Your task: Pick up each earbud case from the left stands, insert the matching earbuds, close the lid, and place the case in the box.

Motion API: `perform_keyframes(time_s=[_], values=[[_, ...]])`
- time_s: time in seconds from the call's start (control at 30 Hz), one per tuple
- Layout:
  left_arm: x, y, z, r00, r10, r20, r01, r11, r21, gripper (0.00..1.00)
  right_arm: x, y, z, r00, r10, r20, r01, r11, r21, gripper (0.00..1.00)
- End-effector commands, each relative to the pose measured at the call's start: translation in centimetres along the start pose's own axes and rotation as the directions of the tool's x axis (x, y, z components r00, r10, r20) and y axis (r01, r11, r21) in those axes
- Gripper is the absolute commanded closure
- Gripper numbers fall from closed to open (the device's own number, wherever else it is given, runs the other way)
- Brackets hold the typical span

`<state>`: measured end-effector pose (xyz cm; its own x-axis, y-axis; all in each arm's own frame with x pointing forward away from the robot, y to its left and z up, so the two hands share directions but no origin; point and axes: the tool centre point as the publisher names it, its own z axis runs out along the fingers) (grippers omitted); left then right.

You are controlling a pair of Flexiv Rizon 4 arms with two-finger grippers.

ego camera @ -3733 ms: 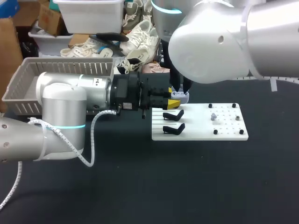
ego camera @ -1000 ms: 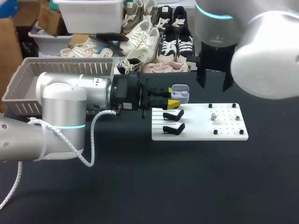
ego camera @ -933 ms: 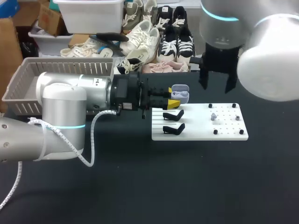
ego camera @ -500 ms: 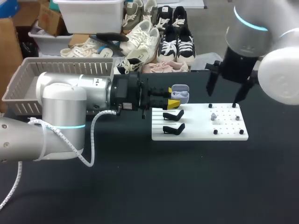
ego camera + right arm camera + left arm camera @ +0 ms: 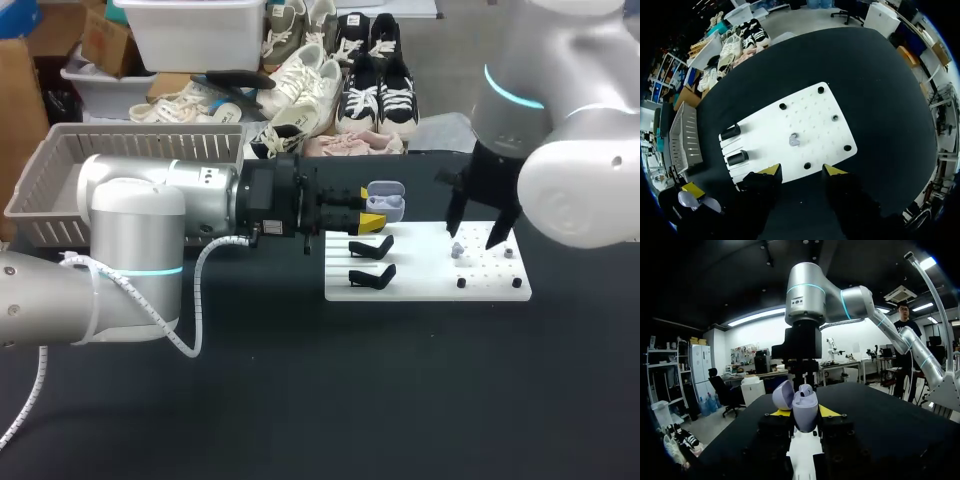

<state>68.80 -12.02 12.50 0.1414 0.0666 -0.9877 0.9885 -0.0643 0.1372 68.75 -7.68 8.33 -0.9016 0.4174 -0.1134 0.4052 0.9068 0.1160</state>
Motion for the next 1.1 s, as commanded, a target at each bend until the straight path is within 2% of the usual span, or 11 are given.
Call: perform_keyframes(time_s=[0.03,0.33,0.6,1.1], values=[[0.0,0.0,0.0,1.0,0.001,0.001,-0.001,1.0,-0.002,1.0,-0.1,-0.3,1.3,1.0,-0.001,-0.001,0.001,1.0,-0.016,0.51],[0.0,0.0,0.0,1.0,0.001,0.001,-0.001,1.0,-0.002,1.0,0.2,0.0,2.8,0.999,-0.052,0.008,0.053,0.996,-0.067,0.51],[0.0,0.0,0.0,1.0,0.001,0.001,-0.001,1.0,-0.002,1.0,-0.2,0.4,3.6,0.998,-0.055,0.019,0.057,0.993,-0.102,0.51],[0.0,0.0,0.0,1.0,0.001,0.001,-0.001,1.0,-0.002,1.0,-1.6,1.2,5.0,0.998,-0.054,0.032,0.057,0.993,-0.106,0.53]])
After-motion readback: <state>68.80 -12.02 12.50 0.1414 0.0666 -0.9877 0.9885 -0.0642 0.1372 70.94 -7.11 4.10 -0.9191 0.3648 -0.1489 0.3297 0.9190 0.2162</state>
